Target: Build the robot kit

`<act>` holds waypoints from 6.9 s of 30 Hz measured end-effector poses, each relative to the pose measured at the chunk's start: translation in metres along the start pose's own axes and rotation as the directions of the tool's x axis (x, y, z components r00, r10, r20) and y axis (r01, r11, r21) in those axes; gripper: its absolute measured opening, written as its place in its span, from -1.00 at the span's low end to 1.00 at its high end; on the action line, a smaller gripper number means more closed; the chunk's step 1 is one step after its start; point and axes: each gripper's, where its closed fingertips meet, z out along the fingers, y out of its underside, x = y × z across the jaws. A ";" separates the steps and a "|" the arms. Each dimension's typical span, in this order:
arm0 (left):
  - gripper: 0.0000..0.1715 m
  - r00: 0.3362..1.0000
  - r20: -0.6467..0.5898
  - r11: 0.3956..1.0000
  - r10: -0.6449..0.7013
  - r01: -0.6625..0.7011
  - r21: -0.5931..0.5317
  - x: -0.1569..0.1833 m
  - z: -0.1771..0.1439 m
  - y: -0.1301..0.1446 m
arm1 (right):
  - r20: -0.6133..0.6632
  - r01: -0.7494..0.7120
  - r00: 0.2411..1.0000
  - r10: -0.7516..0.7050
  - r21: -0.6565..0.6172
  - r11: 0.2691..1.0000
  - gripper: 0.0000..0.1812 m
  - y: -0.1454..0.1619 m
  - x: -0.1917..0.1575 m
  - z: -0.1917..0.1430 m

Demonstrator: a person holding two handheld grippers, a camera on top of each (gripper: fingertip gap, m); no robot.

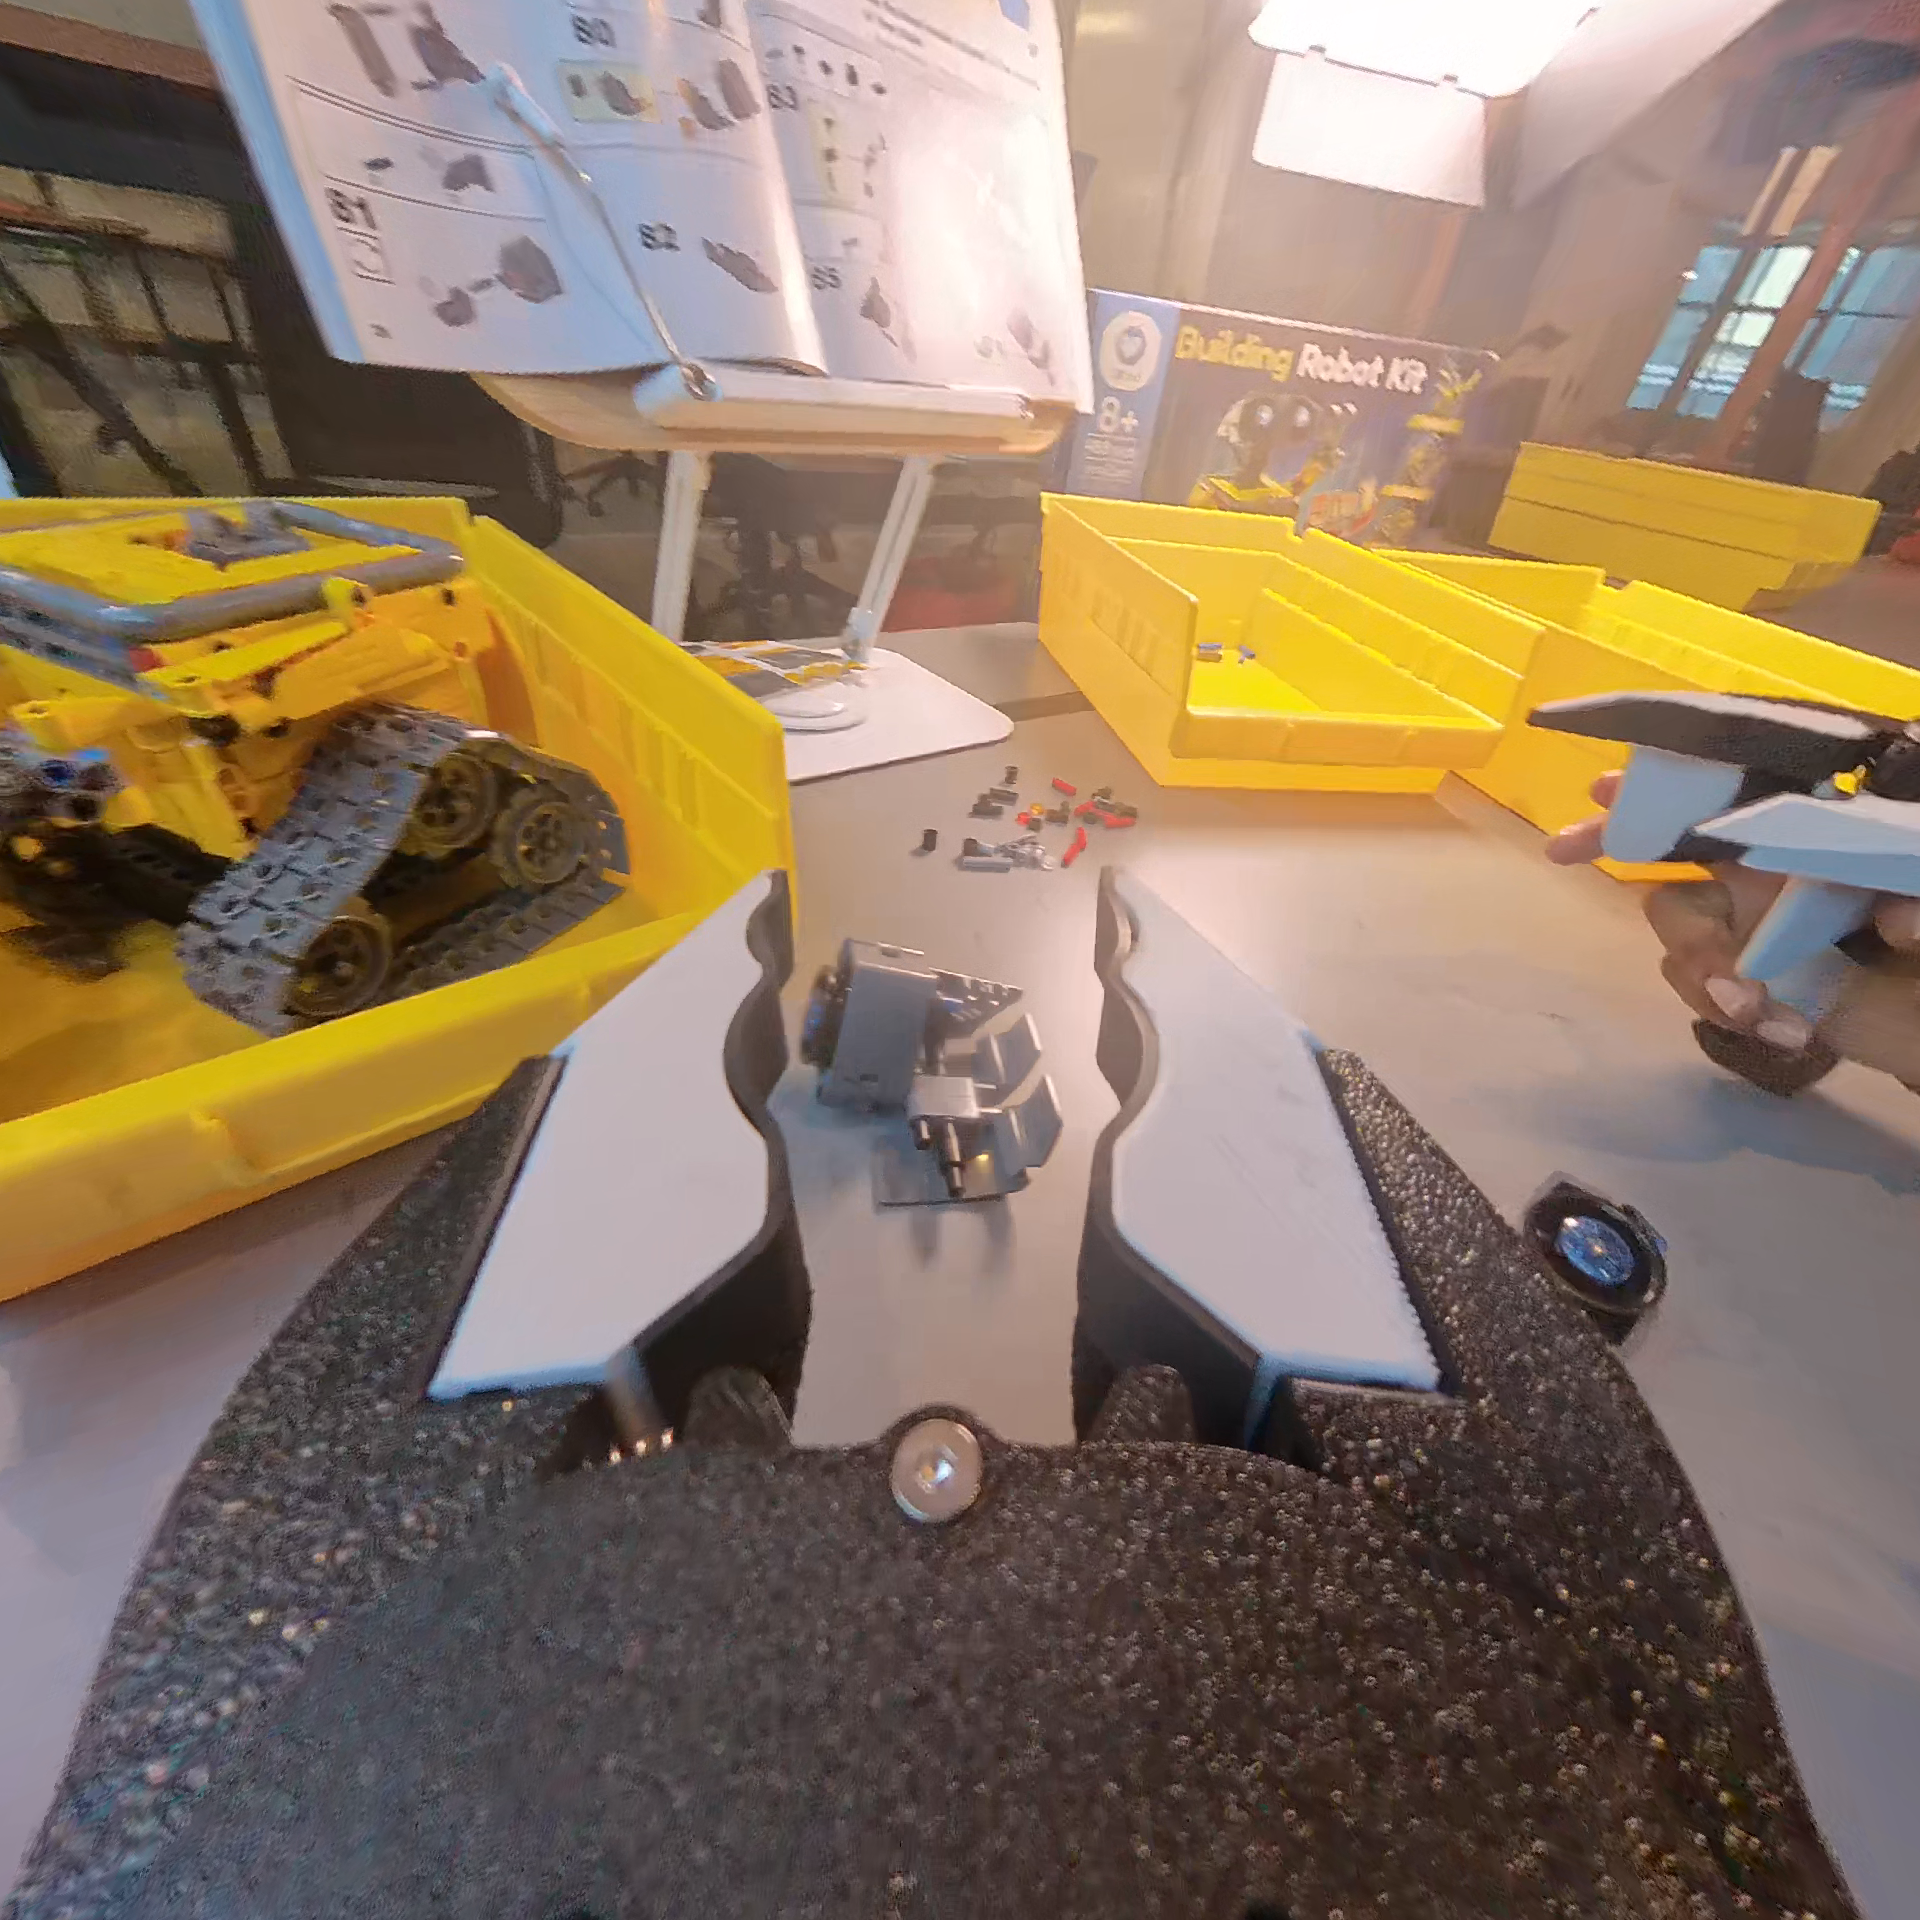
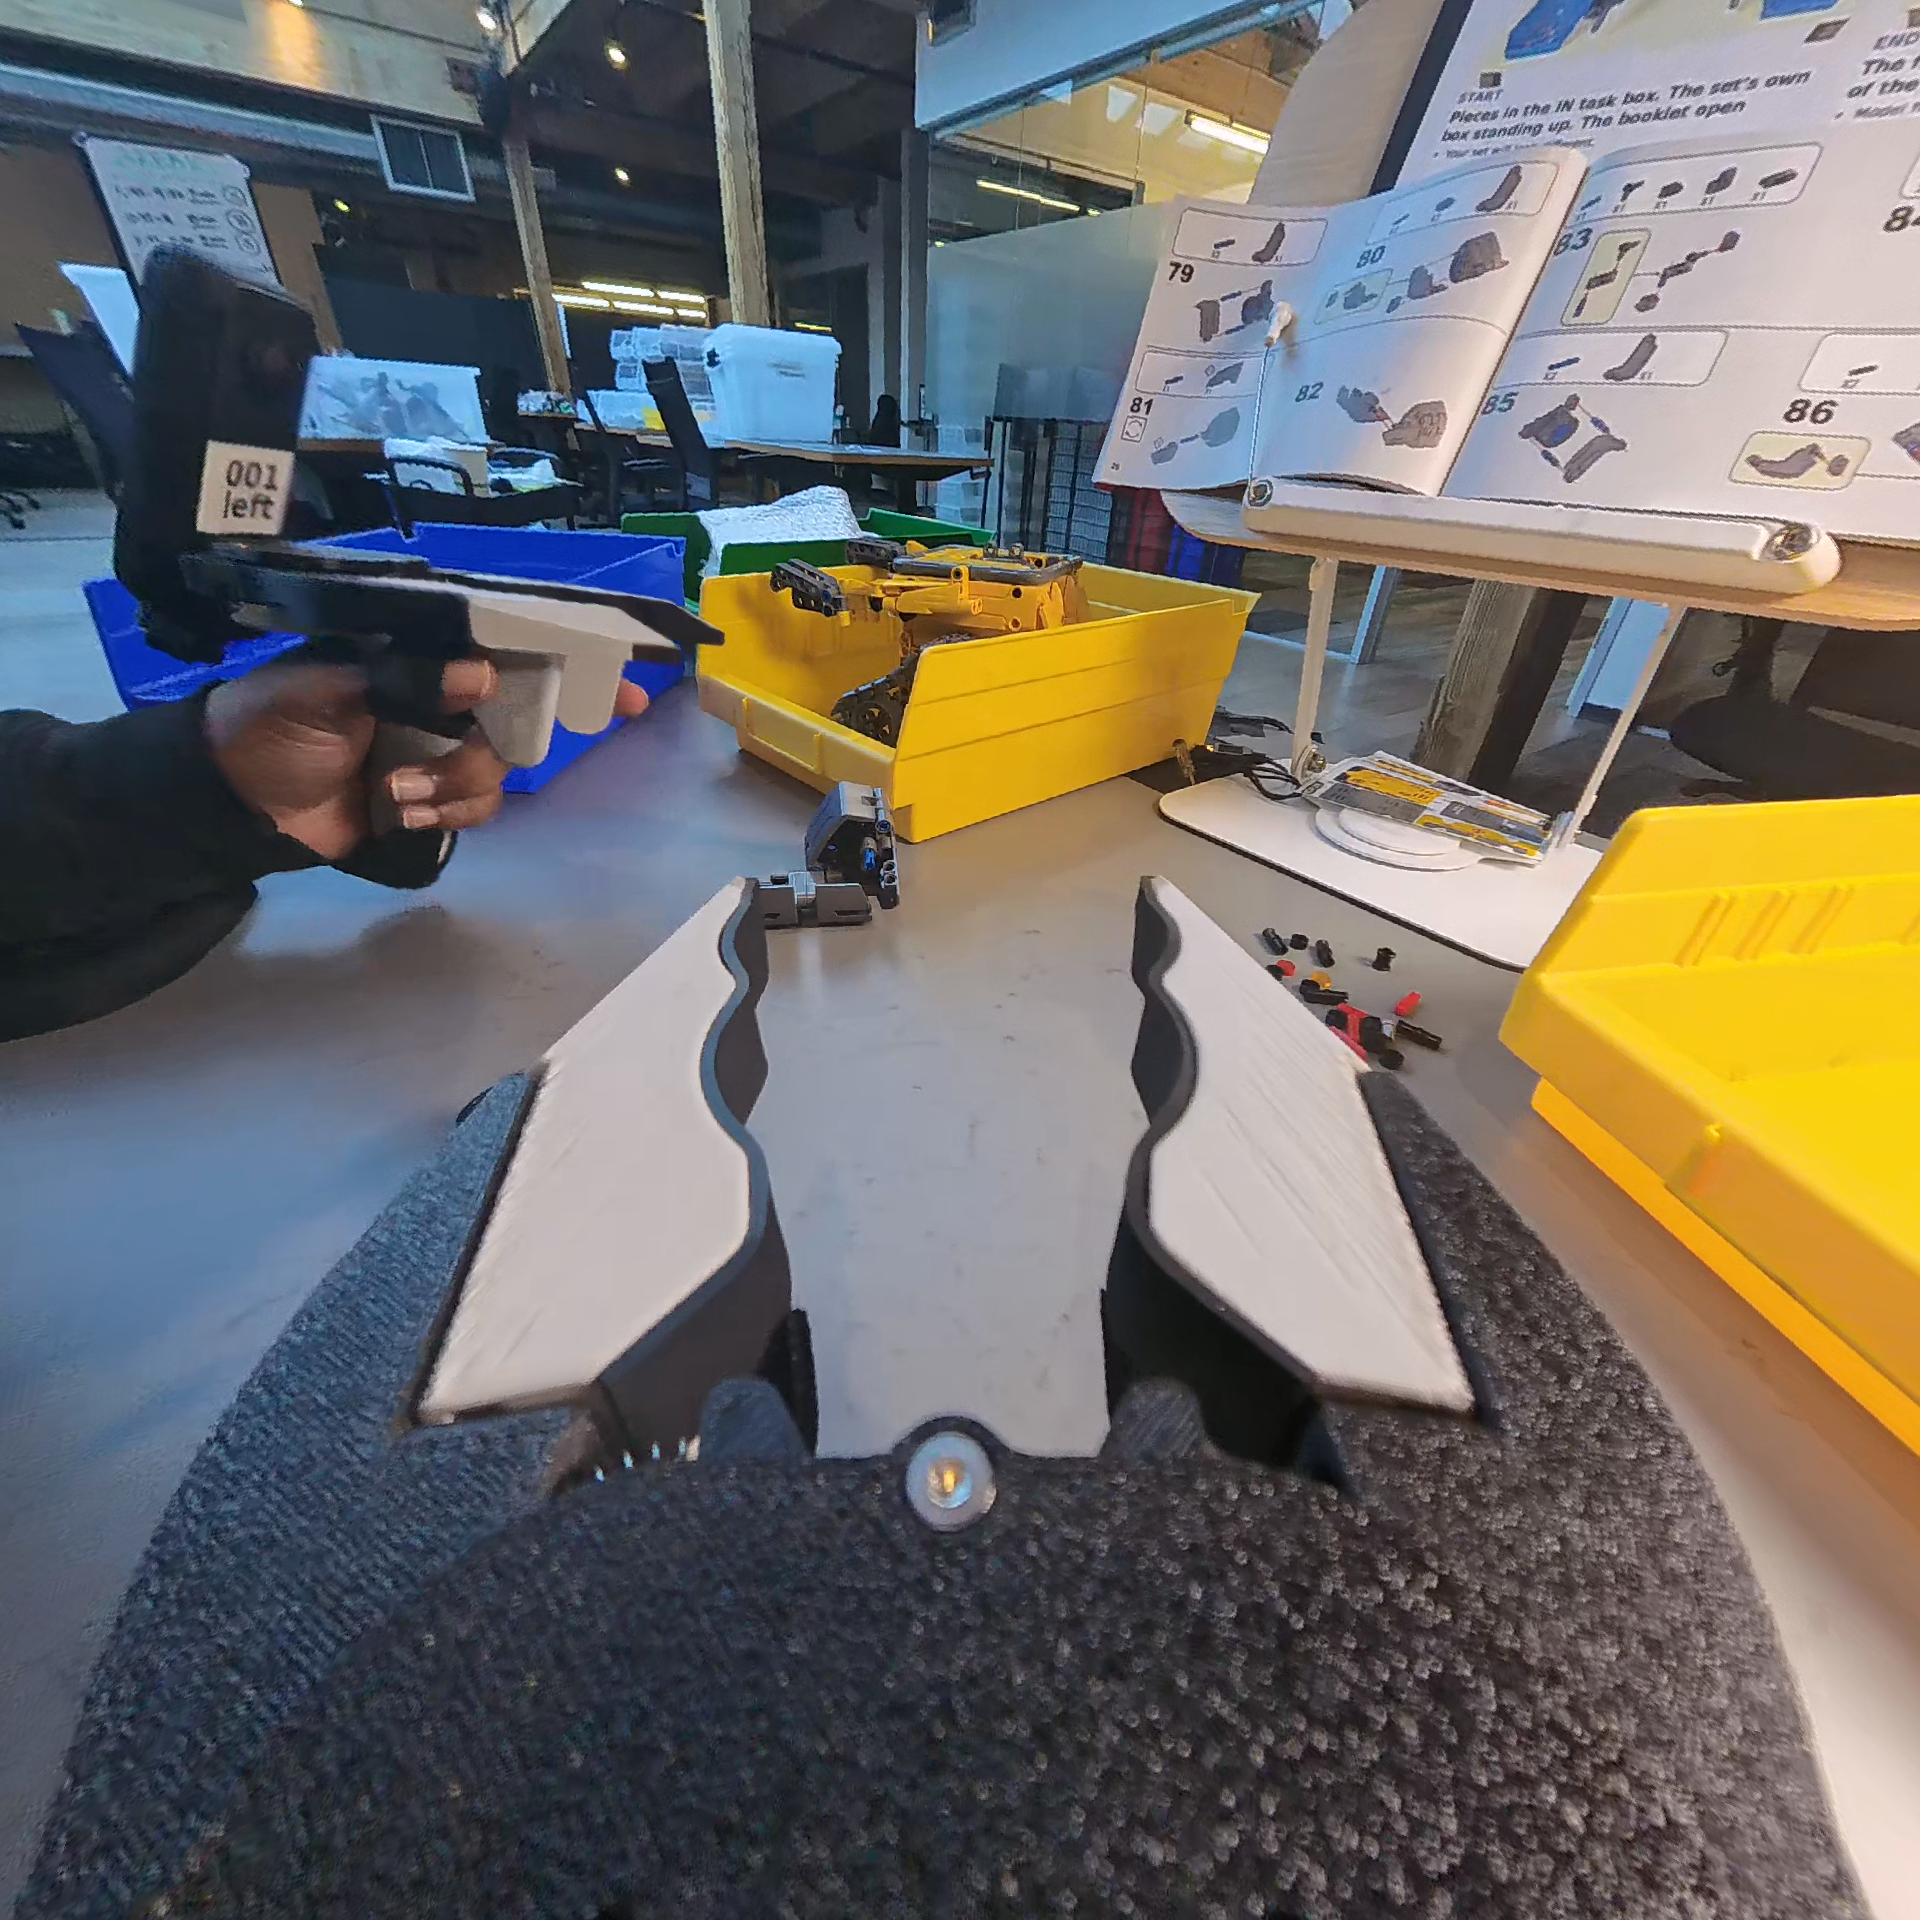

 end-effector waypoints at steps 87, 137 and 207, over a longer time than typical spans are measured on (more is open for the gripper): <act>-0.84 0.956 0.229 0.969 0.181 -0.213 0.123 -0.096 0.141 -0.124 | 0.019 -0.041 0.999 0.041 -0.012 0.999 -0.94 0.004 0.002 -0.001; -0.77 0.939 0.260 0.966 0.224 -0.250 0.070 -0.115 0.157 -0.107 | 0.020 -0.065 0.998 0.065 -0.021 0.998 -0.80 0.006 0.003 -0.001; -0.91 0.934 0.211 0.955 0.287 -0.263 -0.136 -0.120 0.242 -0.126 | 0.005 -0.078 0.997 0.078 -0.022 0.997 -0.73 0.007 0.006 -0.001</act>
